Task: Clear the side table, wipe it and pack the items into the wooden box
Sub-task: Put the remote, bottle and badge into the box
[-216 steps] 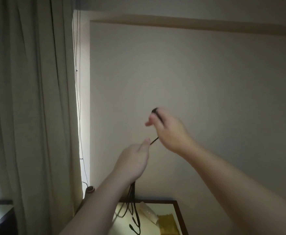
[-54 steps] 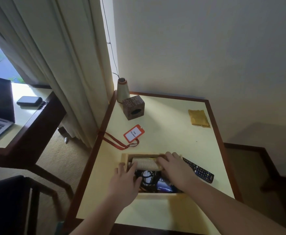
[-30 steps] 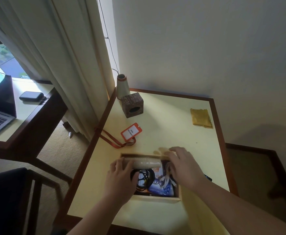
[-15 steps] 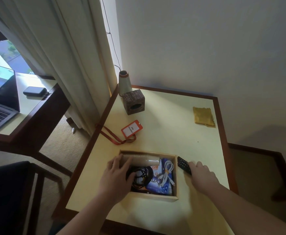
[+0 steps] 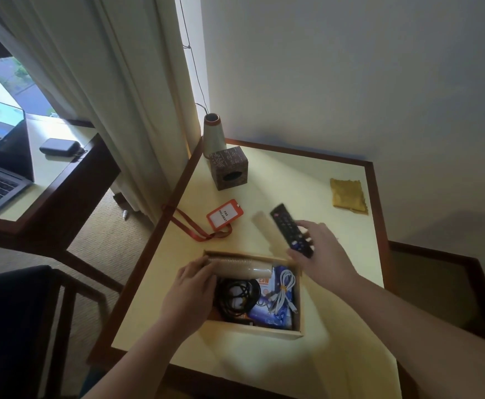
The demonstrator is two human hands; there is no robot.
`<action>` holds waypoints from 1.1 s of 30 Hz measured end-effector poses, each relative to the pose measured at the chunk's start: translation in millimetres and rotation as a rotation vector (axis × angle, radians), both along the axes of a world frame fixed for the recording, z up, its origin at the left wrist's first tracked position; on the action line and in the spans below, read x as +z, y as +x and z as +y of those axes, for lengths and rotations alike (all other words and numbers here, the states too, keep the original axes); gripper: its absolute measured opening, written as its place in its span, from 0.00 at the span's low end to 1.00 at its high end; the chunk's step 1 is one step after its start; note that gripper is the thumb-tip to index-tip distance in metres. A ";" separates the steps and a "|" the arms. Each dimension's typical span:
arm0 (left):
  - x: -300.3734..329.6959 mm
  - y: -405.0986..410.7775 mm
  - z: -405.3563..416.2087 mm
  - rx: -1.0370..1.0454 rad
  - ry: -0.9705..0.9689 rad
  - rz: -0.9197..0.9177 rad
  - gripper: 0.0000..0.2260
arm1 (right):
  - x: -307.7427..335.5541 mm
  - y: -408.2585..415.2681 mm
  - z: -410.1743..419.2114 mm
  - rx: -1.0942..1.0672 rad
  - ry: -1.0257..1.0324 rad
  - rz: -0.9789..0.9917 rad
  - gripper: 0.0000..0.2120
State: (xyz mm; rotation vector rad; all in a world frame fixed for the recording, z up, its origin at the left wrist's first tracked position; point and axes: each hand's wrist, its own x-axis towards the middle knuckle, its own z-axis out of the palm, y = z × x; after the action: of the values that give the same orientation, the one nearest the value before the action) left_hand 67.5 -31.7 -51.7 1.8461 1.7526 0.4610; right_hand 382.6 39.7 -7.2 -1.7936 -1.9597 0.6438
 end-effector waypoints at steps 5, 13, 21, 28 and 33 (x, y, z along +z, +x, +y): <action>12.7 -13.4 8.4 0.347 -0.074 -0.619 0.11 | 25.8 -55.6 -23.1 0.579 -0.021 -0.173 0.30; 27.8 -33.0 67.7 0.411 -0.196 -0.422 0.16 | -21.8 -92.6 -32.3 0.837 -0.067 -0.330 0.24; 3.7 -23.0 140.6 0.110 -0.233 -0.081 0.18 | 14.6 -93.4 41.9 0.591 -0.013 -0.196 0.11; -32.3 -5.9 207.9 -0.043 -0.129 0.284 0.30 | 3.2 -79.5 120.0 0.129 -0.215 -0.228 0.26; -56.1 2.8 228.0 -0.081 -0.245 0.382 0.39 | -18.2 -81.8 126.2 0.144 -0.288 -0.197 0.29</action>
State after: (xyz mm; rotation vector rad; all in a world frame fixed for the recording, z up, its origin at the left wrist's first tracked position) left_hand 70.3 196.3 -107.8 1.9052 1.8654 -0.1457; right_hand 300.8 165.9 -25.5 -1.9600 -2.2382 0.8634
